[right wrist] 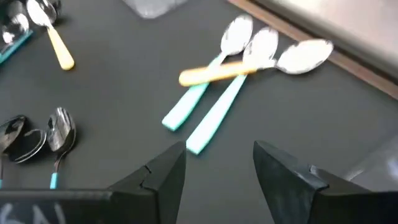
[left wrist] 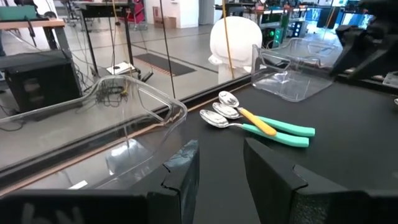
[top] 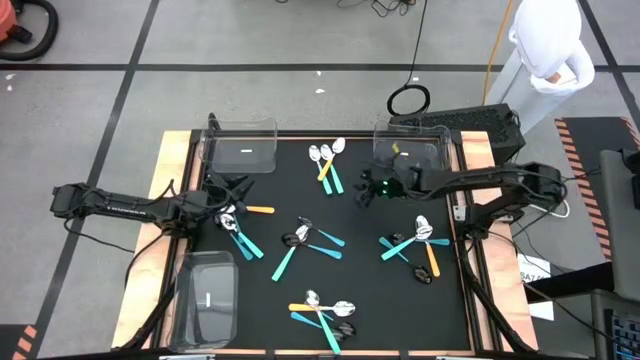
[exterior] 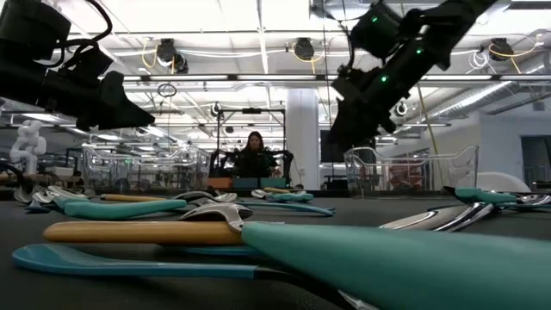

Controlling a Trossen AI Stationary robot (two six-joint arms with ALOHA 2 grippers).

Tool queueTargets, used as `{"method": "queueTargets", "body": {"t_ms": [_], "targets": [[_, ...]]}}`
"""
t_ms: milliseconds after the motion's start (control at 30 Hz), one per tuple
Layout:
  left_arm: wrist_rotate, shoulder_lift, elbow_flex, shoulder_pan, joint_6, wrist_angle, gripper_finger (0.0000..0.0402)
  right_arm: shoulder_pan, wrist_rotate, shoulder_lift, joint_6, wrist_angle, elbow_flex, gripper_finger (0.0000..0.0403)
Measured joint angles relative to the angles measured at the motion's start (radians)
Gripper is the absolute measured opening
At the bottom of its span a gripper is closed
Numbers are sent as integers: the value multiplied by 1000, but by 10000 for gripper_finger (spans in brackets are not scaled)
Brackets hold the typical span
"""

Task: Sort silverware by color (type)
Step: Put the green spoon into the top right bin

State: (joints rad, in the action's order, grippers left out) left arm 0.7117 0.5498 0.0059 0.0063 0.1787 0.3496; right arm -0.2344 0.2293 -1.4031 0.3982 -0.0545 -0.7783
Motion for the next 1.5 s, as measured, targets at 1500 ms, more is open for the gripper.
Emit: {"method": "queueTargets", "body": {"t_ms": [1500], "targets": [[79,13,0,120,-26,5,128,362,-311,17,-234,-759,43,109]]}}
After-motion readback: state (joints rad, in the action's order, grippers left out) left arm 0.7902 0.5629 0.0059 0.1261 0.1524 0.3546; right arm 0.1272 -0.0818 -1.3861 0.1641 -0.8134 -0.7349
